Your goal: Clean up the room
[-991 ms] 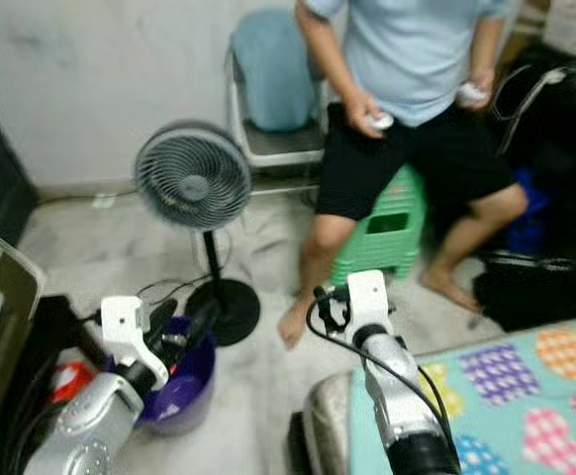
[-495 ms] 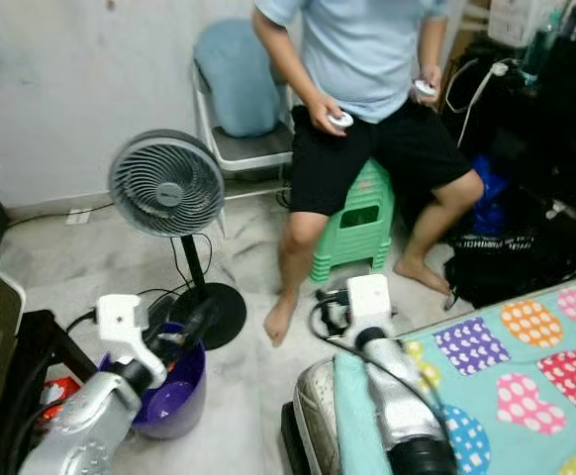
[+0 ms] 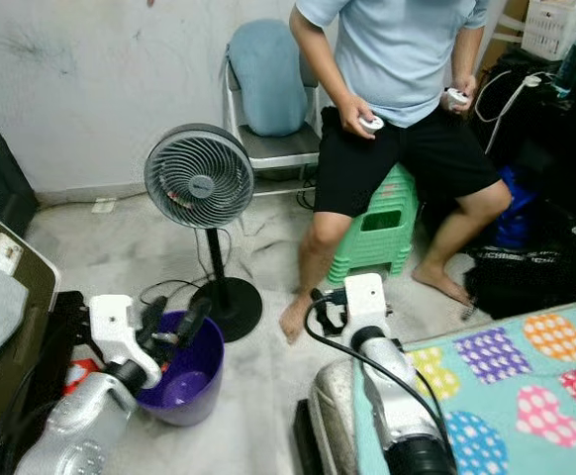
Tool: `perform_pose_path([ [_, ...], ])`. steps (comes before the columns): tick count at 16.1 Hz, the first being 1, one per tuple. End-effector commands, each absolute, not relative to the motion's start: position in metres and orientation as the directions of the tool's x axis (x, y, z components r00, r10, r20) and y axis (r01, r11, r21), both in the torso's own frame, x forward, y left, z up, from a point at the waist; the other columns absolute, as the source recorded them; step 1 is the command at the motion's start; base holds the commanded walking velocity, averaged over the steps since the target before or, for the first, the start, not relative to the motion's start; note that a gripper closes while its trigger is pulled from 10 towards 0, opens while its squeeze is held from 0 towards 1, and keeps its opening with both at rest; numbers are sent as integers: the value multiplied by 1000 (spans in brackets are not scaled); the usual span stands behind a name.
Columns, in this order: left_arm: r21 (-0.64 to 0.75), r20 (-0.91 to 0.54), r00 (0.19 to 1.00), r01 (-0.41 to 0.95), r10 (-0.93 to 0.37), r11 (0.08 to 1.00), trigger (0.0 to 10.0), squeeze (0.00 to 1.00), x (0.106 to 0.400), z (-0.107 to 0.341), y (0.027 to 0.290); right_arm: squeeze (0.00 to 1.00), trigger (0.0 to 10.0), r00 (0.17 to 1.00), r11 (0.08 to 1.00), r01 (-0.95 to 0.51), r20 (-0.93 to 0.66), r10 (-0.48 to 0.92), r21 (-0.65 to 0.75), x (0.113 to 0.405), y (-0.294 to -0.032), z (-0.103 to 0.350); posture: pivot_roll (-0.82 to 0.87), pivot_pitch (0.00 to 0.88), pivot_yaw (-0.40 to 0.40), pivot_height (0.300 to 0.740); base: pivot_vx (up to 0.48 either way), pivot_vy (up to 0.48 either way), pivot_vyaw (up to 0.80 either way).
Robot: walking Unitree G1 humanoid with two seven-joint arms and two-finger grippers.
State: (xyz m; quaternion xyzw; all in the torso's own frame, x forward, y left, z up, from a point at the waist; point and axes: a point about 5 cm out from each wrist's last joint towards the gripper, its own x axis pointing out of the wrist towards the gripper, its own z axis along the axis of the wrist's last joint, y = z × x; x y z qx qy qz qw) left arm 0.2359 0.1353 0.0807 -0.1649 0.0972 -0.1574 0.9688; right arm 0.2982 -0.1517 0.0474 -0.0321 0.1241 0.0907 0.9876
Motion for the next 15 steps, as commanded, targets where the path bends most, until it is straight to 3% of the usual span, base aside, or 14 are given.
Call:
perform_pose_path([
  [1,-348,-125,935,273,-333,897,10000,0,237,84,136,0,10000,956,981,-187,-239,172,-43,300,-153,51,-70,0,-15,740,0,0,0],
  [15,-350,-130,932,275,-337,895,10000,0,238,83,135,0,10000,955,981,-189,-241,174,-42,302,-152,51,-74,0,-16,740,0,375,0],
])
